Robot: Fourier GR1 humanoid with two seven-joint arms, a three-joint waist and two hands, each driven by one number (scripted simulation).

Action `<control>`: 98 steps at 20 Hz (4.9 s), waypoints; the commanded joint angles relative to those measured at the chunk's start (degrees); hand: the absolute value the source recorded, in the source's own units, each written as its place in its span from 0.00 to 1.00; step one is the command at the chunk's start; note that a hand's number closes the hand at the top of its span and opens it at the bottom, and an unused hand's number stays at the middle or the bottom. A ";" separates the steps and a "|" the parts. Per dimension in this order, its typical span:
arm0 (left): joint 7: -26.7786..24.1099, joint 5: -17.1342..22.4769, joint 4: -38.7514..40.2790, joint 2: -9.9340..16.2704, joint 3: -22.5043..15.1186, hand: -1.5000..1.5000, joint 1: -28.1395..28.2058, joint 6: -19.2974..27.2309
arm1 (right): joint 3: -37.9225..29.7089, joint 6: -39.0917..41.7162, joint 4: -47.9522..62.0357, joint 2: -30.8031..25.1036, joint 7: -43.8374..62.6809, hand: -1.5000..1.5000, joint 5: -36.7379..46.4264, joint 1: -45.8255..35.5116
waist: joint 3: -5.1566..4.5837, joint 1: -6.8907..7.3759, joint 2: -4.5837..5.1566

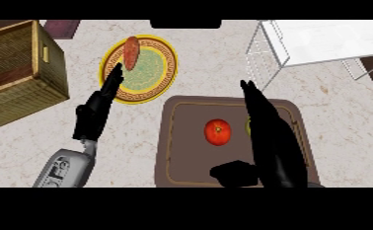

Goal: Pick the tomato from the tray and place it in the tiered shelf

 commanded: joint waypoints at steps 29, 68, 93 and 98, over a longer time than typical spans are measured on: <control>0.79 -2.10 -3.45 -1.93 1.27 0.50 3.60 -1.18 | -1.46 6.89 12.47 15.68 8.73 0.00 13.09 1.36 | 0.11 0.16 0.06; -0.56 -7.67 1.32 -8.15 3.84 0.50 -0.13 -2.15 | -1.58 3.52 30.32 15.70 -5.15 1.00 14.86 3.75 | 0.12 -0.25 0.16; 3.29 -5.82 -3.13 -5.02 8.48 0.50 0.11 -7.29 | -7.64 4.14 -10.87 4.85 -29.23 1.00 4.01 16.08 | 0.14 -0.60 0.01; 0.11 -6.02 -1.52 -5.23 8.67 0.50 1.45 -7.86 | -11.37 9.84 -21.90 6.17 -18.74 1.00 5.93 11.62 | 0.10 -0.36 0.08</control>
